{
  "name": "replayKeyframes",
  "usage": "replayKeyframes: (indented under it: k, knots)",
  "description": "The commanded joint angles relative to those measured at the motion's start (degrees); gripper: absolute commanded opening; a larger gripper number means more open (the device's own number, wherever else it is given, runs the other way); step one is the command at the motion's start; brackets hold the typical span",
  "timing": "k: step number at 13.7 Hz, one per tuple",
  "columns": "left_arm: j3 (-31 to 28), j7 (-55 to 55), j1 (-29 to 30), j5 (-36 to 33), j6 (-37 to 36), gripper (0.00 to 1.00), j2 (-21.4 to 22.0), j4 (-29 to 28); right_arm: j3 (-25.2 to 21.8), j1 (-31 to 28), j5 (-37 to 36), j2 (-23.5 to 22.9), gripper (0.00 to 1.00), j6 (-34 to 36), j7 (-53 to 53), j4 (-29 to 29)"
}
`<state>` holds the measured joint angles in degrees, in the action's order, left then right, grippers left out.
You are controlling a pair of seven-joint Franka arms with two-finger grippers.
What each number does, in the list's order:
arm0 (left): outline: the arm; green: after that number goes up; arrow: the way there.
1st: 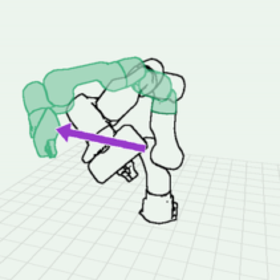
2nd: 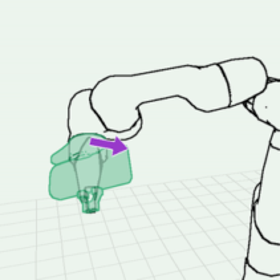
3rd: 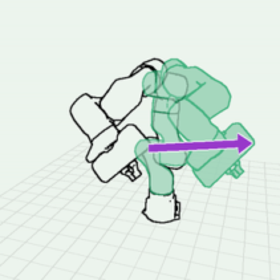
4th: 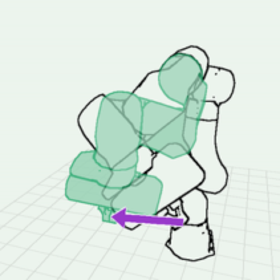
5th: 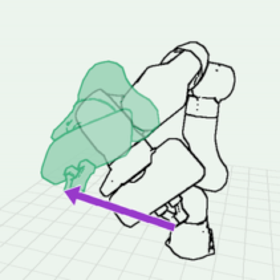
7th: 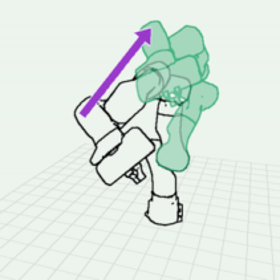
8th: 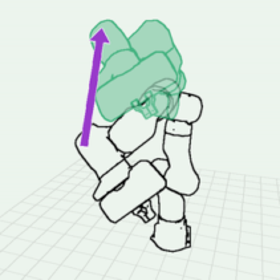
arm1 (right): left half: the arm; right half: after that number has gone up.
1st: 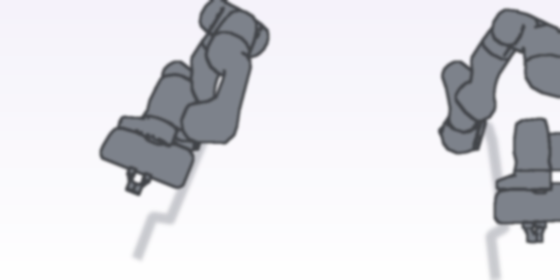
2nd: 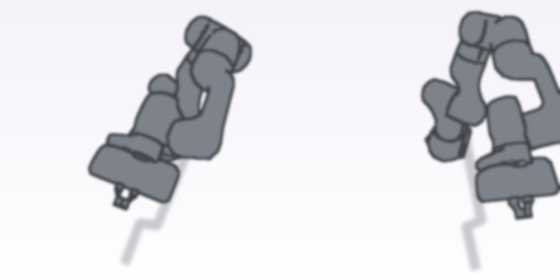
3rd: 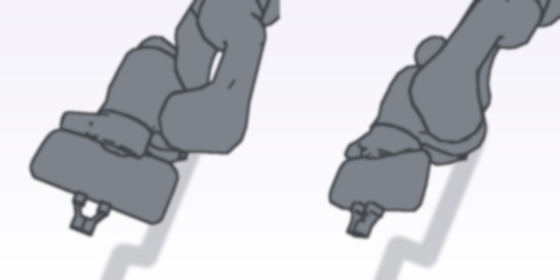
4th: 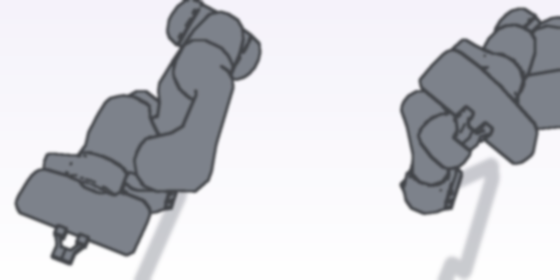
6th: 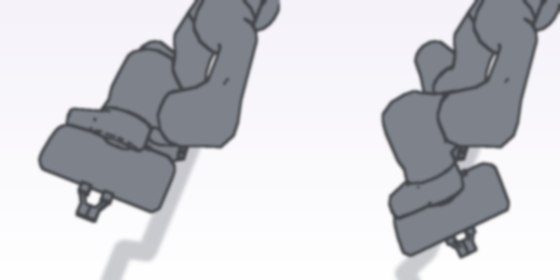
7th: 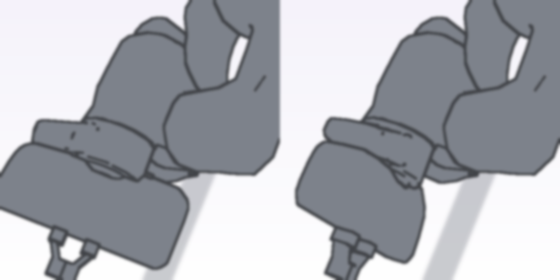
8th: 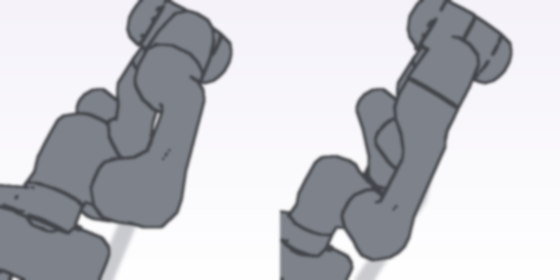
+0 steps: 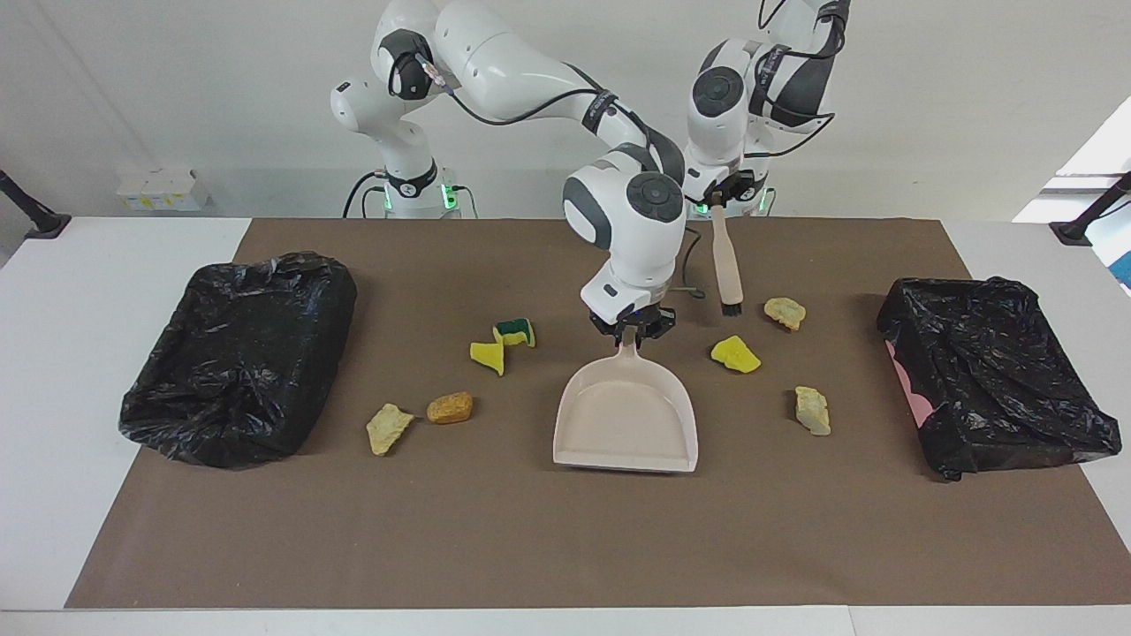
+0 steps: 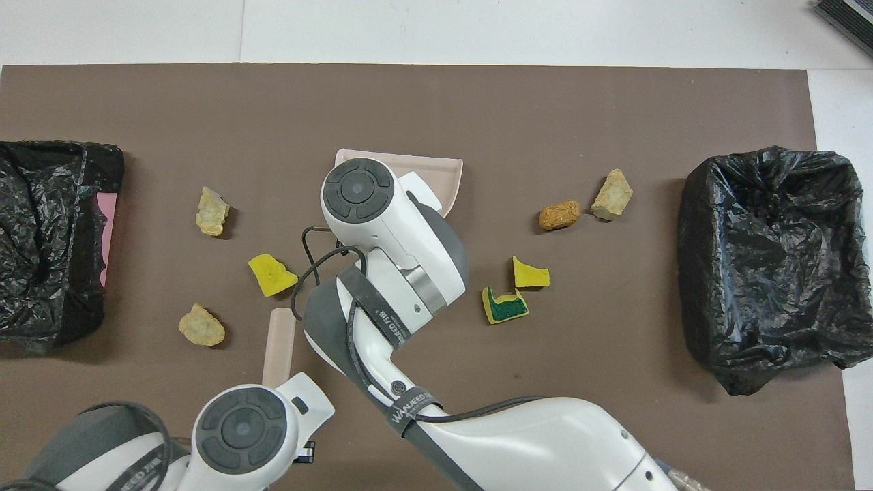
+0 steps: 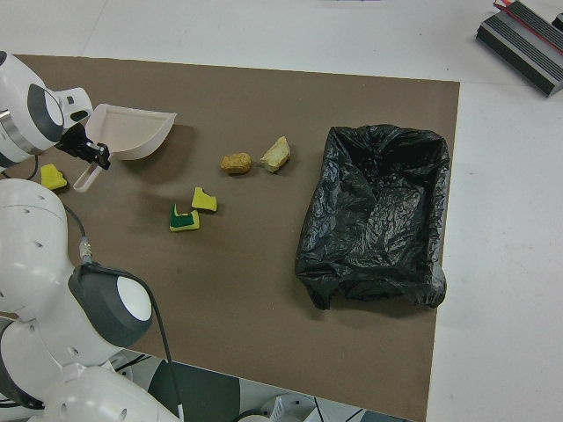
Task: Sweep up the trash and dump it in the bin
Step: 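Slide the dustpan toward the trash while the left gripper brings the brush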
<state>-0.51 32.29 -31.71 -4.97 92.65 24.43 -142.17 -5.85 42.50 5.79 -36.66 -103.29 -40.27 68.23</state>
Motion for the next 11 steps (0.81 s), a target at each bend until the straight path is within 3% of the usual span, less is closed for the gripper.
replayKeyframes:
  k: [1,6,11]
  knots:
    - [0.59,1.28,5.93,-3.11,-0.19,0.00,2.55,-3.02,0.22,-0.39,1.77,2.90,0.00,0.10,6.58,3.49]
    - [0.68,6.36,13.59,-3.29,0.68,0.00,2.91,-4.61,0.13,-0.75,4.76,4.75,0.00,0.37,31.88,7.62]
    - [0.86,15.26,14.22,-2.59,11.21,0.00,0.98,-8.30,0.13,-1.89,3.71,7.21,0.00,-0.15,57.54,12.97]
